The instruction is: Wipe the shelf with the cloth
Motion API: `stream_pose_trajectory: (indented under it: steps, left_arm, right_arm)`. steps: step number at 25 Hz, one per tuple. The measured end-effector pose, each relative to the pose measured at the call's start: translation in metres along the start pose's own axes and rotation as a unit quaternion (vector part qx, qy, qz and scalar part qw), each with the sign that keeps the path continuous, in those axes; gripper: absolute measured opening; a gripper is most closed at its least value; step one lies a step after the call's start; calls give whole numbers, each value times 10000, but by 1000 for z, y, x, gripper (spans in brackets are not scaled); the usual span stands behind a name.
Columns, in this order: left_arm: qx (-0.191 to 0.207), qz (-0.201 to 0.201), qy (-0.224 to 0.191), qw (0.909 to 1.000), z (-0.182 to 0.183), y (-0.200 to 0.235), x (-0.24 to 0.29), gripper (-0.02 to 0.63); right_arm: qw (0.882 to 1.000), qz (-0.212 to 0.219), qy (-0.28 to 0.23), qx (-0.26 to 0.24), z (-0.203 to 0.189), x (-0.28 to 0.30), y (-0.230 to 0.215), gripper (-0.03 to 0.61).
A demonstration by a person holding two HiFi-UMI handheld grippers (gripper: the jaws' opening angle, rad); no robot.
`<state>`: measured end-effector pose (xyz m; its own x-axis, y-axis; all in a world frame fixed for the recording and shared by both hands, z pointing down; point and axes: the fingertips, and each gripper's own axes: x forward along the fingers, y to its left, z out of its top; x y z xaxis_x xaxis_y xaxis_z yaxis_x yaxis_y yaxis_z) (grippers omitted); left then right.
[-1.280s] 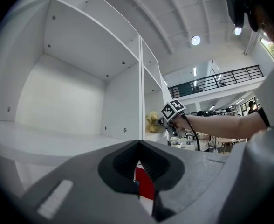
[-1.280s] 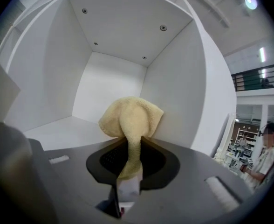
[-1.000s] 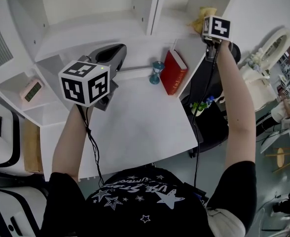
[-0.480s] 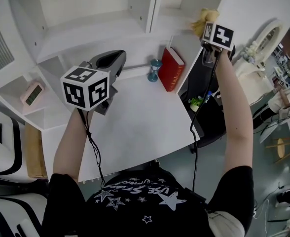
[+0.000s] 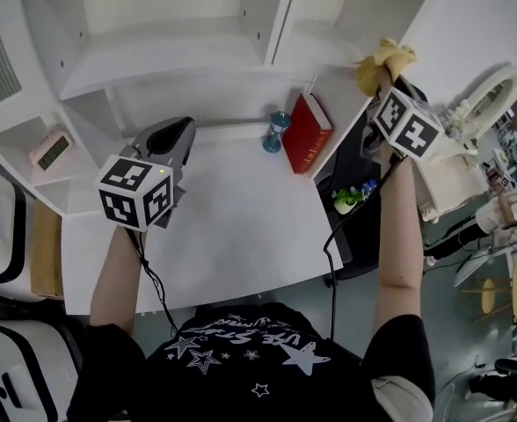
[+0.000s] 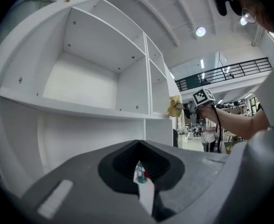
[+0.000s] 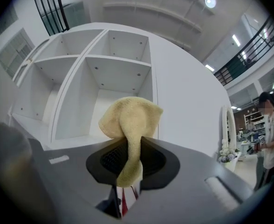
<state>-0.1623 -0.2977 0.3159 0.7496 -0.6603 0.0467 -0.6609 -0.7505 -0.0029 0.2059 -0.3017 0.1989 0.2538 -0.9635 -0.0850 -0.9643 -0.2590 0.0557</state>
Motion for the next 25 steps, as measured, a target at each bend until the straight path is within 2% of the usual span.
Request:
stream_pose_trajectory:
  steps: [6,12,15,20,22,25]
  left_arm:
    - [-429,826,233,9954,-55,-8,-19,2]
    - [-559,1479,342,9868,-98,-49,-34,2]
    - [-621,1857,361,9800,-114,-73,-43,2]
    - [-762,2213,518,9708,-141,-126,-30,2]
    - [-797,2275,634,9684,-152,-148,-25,2]
    - [-891,2416,792,9630,-169,-176,-20,2]
  right_arm:
    - [9940,1060,-253,-26,-39,-25,30,85]
    - [9715,2366,33,-123,-106,-63,60,83]
    - [9500,3108,197,-234,-146,-80,83,84]
    - [9005,4326,257,-361,-204,-115,110,84]
    - [8861,4608,342,-366,-225,-135,109,84]
    - [8727,4827,563,-485,-254,-153,105,83]
